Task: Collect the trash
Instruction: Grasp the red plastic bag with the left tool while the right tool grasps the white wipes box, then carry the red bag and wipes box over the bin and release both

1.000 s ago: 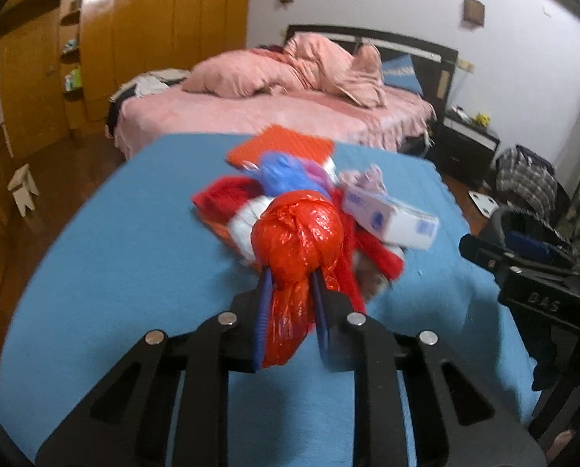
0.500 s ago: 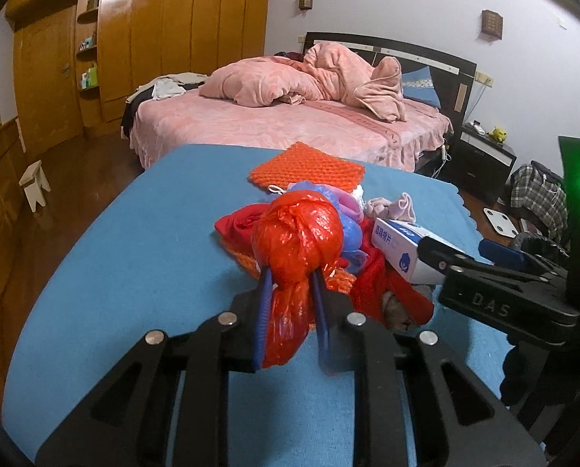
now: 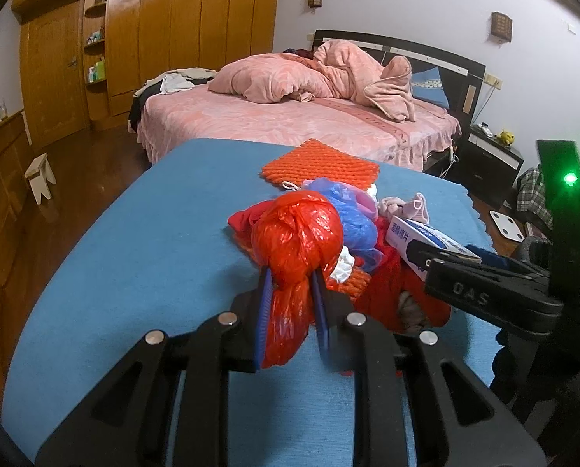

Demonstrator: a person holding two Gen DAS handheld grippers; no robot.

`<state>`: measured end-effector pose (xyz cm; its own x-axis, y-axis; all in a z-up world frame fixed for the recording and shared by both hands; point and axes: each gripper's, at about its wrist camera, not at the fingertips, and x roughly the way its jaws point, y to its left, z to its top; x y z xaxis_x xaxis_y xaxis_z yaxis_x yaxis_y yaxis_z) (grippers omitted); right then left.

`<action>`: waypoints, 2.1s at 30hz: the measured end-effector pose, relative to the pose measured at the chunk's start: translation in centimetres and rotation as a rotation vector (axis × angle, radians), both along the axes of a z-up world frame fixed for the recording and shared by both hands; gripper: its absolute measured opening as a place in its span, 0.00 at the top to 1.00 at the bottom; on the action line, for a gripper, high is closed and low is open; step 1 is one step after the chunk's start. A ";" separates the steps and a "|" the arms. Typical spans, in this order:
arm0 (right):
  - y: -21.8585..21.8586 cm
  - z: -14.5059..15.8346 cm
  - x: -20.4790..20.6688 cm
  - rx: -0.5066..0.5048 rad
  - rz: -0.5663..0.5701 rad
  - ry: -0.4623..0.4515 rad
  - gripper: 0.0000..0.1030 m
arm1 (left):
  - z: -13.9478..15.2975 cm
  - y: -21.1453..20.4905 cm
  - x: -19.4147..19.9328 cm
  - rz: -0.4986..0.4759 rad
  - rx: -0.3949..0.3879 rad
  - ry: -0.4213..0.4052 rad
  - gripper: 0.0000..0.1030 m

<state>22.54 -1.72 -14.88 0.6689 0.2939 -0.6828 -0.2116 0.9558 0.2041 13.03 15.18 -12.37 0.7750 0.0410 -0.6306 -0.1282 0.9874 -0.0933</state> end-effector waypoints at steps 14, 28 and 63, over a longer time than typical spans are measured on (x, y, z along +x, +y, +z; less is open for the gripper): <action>-3.2 1.6 -3.8 0.034 0.054 -0.007 0.42 | 0.7 -1.5 -0.8 -0.048 -0.002 -0.021 0.81; -10.8 4.7 -7.9 0.084 -0.024 -0.073 0.42 | 1.3 -6.6 -1.0 -0.161 -0.008 -0.022 0.81; -34.7 5.2 -14.2 -0.008 -0.510 -0.142 0.24 | 3.2 -31.6 2.8 -0.649 -0.097 -0.078 0.41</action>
<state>8.36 -36.46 -9.72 0.8117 -0.0980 -0.5759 0.2559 0.9458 0.1998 15.84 -16.41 -9.20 0.6665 -0.5042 -0.5491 0.5011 0.8484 -0.1707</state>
